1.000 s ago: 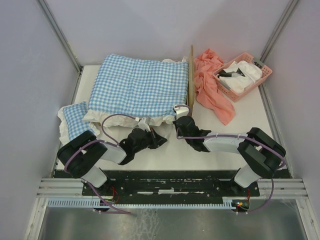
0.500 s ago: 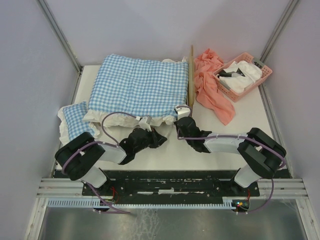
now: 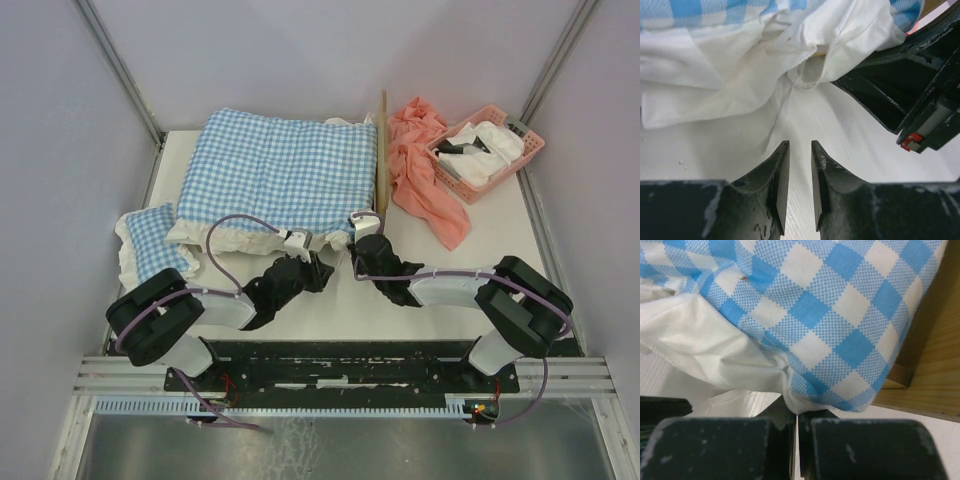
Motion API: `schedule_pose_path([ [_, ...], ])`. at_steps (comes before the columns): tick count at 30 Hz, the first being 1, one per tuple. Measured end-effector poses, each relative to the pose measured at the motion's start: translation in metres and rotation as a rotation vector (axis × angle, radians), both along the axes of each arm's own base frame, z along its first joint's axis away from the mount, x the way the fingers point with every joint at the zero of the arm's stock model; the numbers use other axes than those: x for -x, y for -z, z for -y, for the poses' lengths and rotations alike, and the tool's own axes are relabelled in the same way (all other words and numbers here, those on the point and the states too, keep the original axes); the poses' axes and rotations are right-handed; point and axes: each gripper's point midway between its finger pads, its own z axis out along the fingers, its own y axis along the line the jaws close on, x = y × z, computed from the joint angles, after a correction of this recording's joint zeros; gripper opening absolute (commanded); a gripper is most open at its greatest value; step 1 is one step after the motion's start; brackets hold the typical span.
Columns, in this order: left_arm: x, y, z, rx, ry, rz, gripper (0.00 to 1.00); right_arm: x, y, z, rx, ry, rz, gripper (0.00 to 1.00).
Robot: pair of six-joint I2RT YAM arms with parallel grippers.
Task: Set up the pet bed
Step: Tie the ropes to the bed frame.
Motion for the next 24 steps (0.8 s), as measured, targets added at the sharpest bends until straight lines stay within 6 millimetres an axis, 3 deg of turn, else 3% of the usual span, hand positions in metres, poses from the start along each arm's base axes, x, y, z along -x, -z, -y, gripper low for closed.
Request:
schedule_pose_path([
  [11,-0.034,-0.005,0.013,-0.079,0.0,0.221,0.33,0.001,0.0,-0.003,-0.008,-0.015,-0.004,0.02],
  [24,-0.061,-0.002,0.027,-0.069,-0.059,0.287,0.38,0.002,0.0,-0.004,-0.007,-0.027,-0.003,0.02],
])
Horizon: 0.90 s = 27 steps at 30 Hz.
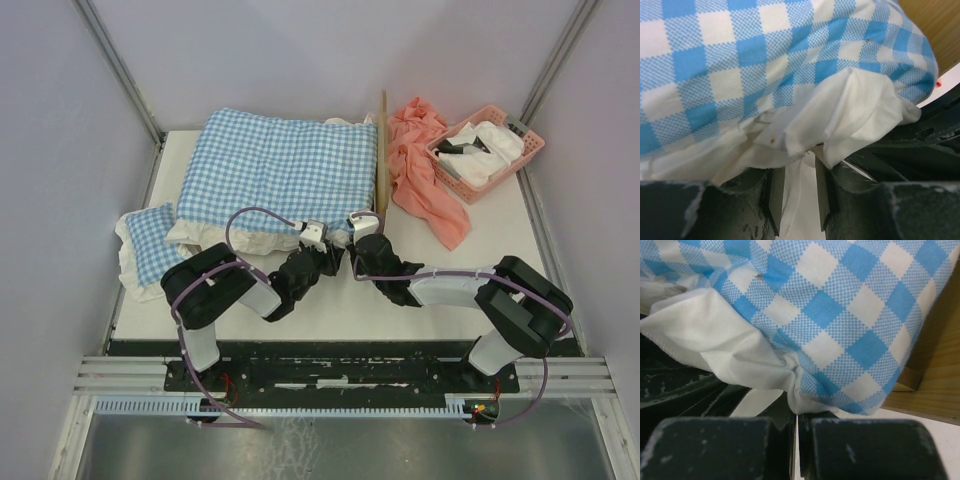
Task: Set up the pet bed
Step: Tie the ropes to the bed frame.
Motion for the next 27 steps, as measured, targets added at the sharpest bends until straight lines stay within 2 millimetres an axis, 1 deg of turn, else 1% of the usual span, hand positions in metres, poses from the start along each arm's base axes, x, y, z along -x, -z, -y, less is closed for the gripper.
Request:
schedule_pose_path([
  [6,-0.003,0.007,0.0,-0.009,-0.018,-0.003,0.38,0.0,0.0,-0.001,0.0,-0.005,0.0,0.02],
  [8,-0.004,0.008,0.001,-0.008,-0.021,-0.002,0.34,0.001,0.0,-0.001,0.0,-0.008,-0.002,0.02],
  [9,-0.004,0.009,0.001,-0.009,-0.022,-0.002,0.3,0.001,0.0,-0.001,-0.001,-0.008,-0.002,0.02],
  [13,-0.005,0.008,0.001,-0.006,-0.026,0.001,0.04,0.001,0.0,-0.001,0.001,-0.011,-0.002,0.02],
  [19,-0.003,0.002,0.002,0.026,-0.011,0.022,0.03,0.002,0.001,-0.003,0.031,-0.064,0.001,0.02],
  [24,0.004,0.002,-0.001,0.043,0.008,0.029,0.03,-0.001,-0.001,-0.002,0.076,-0.091,0.014,0.02],
  [27,0.007,0.001,-0.002,0.056,0.012,0.029,0.03,-0.001,0.001,0.001,0.1,-0.099,0.011,0.02],
])
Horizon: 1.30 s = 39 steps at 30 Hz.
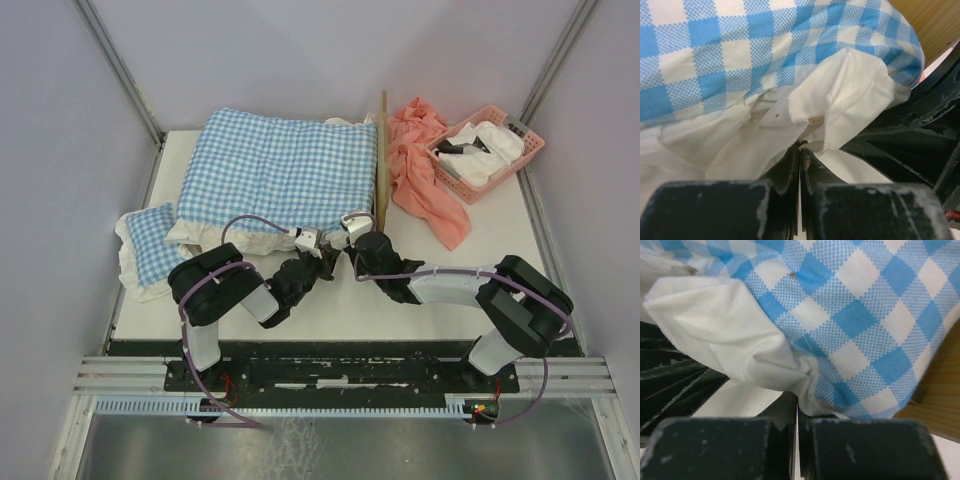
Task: Set up the pet bed
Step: Tie the ropes to the bed frame.
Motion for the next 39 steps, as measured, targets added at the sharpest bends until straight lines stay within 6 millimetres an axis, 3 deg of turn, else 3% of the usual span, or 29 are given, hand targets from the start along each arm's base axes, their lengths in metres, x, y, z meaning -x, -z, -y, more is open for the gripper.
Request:
schedule_pose_path([
  [14,0.005,-0.006,0.001,0.051,0.018,0.001,0.03,0.003,0.018,0.003,0.098,-0.037,-0.041,0.02],
  [39,0.015,-0.008,0.005,0.098,0.07,0.013,0.03,-0.015,-0.011,-0.022,0.163,-0.229,0.121,0.02],
])
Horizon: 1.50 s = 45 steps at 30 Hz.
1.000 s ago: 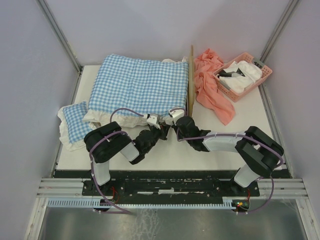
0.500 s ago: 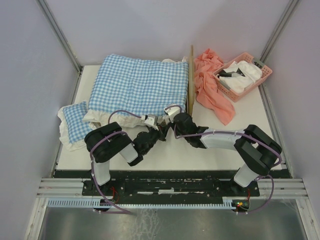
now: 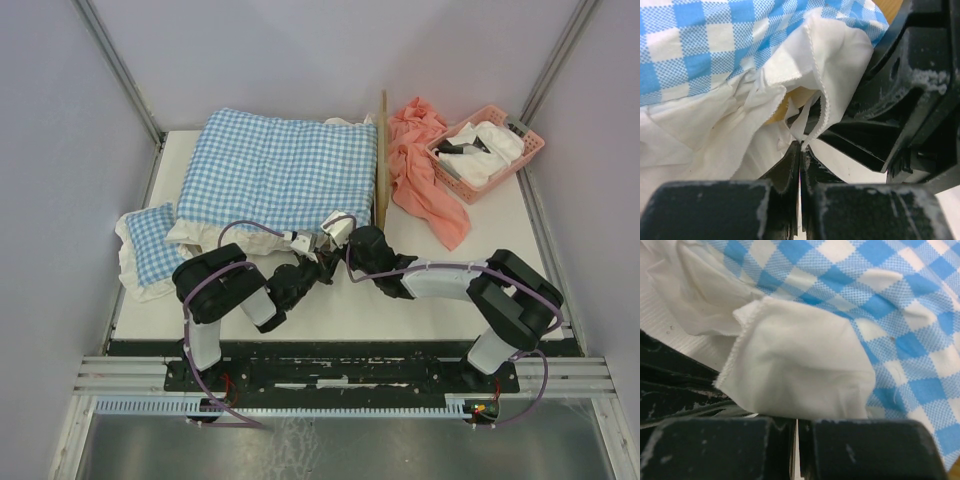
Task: Set up the pet bed
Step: Tie the ropes to the bed frame.
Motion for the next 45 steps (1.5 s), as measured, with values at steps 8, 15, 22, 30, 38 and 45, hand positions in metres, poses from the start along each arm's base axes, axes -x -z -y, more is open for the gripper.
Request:
schedule_pose_path([
  [8,0.001,0.009,0.0,-0.015,0.005,-0.015,0.03,0.0,0.011,-0.002,0.058,-0.088,0.061,0.02],
  [15,0.002,0.009,0.0,-0.015,0.007,-0.016,0.15,0.001,0.019,0.0,0.097,-0.143,0.118,0.02],
  [22,0.003,0.011,0.0,-0.009,0.008,-0.028,0.27,-0.002,0.014,-0.003,0.106,-0.171,0.156,0.02],
  [30,0.011,0.02,-0.022,0.045,-0.05,-0.139,0.29,-0.002,0.01,-0.007,0.109,-0.205,0.184,0.02],
  [38,-0.007,0.004,-0.046,0.263,-0.142,-0.257,0.3,0.002,0.009,-0.007,0.128,-0.251,0.212,0.02],
  [45,-0.01,-0.012,-0.03,0.381,-0.093,-0.307,0.36,0.004,0.008,-0.01,0.13,-0.274,0.217,0.02],
])
